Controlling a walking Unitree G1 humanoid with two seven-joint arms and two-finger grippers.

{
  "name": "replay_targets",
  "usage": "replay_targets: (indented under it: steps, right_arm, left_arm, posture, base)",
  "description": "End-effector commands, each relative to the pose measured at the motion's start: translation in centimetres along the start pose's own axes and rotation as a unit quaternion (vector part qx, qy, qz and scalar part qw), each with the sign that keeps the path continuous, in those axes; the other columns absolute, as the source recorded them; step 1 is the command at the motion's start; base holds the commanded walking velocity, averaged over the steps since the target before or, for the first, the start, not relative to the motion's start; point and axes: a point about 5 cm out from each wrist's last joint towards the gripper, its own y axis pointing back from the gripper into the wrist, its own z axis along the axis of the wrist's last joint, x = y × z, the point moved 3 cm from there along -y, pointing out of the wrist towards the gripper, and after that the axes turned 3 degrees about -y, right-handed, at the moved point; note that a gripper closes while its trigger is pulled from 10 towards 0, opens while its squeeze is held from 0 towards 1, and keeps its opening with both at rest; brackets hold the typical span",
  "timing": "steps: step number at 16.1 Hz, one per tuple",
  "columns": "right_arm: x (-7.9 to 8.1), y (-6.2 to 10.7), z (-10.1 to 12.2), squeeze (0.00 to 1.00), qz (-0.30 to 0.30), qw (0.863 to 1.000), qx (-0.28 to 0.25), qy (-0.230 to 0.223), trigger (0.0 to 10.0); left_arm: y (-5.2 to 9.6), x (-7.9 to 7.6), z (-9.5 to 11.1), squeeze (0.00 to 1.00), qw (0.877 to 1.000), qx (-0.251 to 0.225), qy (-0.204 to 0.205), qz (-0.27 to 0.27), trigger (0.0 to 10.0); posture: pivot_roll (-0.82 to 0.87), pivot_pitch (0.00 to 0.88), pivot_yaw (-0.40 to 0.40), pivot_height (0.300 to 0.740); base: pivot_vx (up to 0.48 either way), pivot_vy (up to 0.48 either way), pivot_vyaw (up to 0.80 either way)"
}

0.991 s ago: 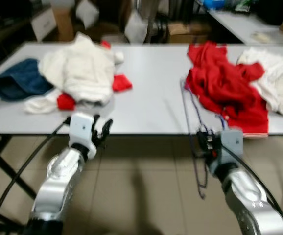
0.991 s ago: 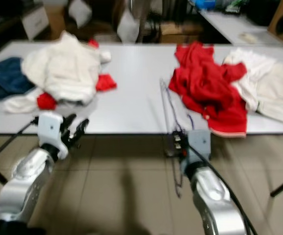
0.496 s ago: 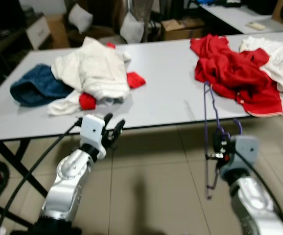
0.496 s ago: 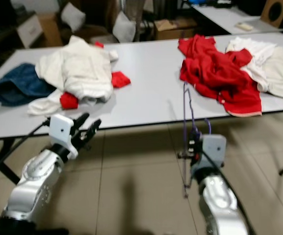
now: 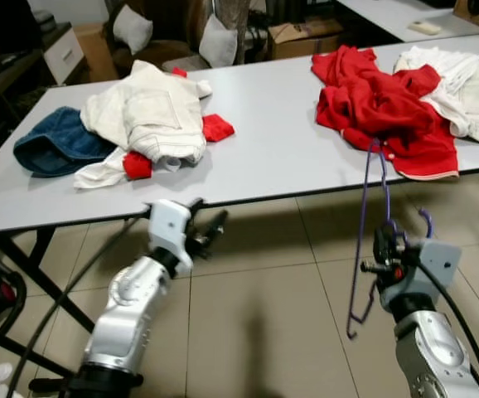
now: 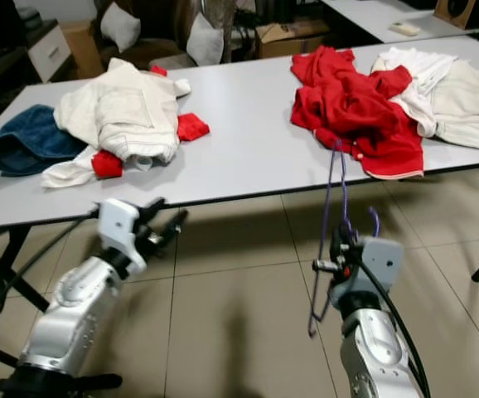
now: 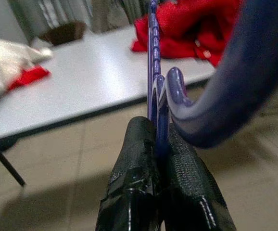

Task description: Hang hanger

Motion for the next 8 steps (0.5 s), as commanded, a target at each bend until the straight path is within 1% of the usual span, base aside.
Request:
replay_targets:
  steps: [1,2,3,4,5,6,7,8]
  right_arm:
    - [1.2,-0.4,0.1,0.00,0.020,1.000,-0.006,-0.010,10.0]
    - [1.4,-1.2,-0.1,0.00,0.023,1.000,-0.009,-0.005,10.0]
    - [1.4,-1.5,-0.2,0.00,0.020,1.000,-0.009,-0.006,10.0]
    - [0.9,-1.6,0.0,0.00,0.008,1.000,-0.011,-0.006,10.0]
    - [0.3,-1.6,0.4,0.00,0.003,1.000,-0.012,-0.003,10.0]
    - [0.1,-1.6,0.6,0.00,0.003,1.000,-0.012,-0.001,10.0]
    - [-0.5,-2.0,1.4,0.00,0.007,1.000,-0.013,0.010,10.0]
    - [-0.7,-2.3,1.6,0.00,0.009,1.000,-0.014,0.017,10.0]
  left_arm:
    - [0.0,1.5,0.4,1.00,1.000,-0.004,0.004,0.021,10.0]
    - [0.1,3.4,1.4,1.00,0.997,-0.031,-0.002,0.077,10.0]
    - [0.2,4.0,1.5,1.00,0.996,-0.024,-0.003,0.085,10.0]
    - [0.5,4.6,1.5,1.00,0.996,-0.010,-0.012,0.088,10.0]
    - [0.7,4.7,1.7,1.00,0.995,-0.009,-0.005,0.095,10.0]
    - [0.6,4.6,1.8,1.00,0.995,-0.011,-0.003,0.099,10.0]
    - [0.8,4.0,0.8,1.00,0.993,0.009,0.015,0.114,10.0]
    - [0.7,3.0,0.1,1.00,0.996,0.026,0.024,0.087,10.0]
  posture:
    - [-0.12,0.000,0.118,0.740]
    - [-0.11,0.000,0.119,0.740]
    - [-0.12,0.000,0.111,0.740]
    - [-0.12,0.000,0.097,0.740]
    - [-0.13,0.000,0.074,0.740]
    - [-0.13,0.000,0.067,0.740]
    - [-0.13,0.000,0.047,0.740]
    - [-0.13,0.000,0.035,0.740]
  base:
    - [0.000,0.000,0.00]
    - [0.000,0.000,0.00]
    - [0.000,0.000,0.00]
    - [0.000,0.000,0.00]
    - [0.000,0.000,0.00]
    - [0.000,0.000,0.00]
    - [0.000,0.000,0.00]
    - [0.000,0.000,0.00]
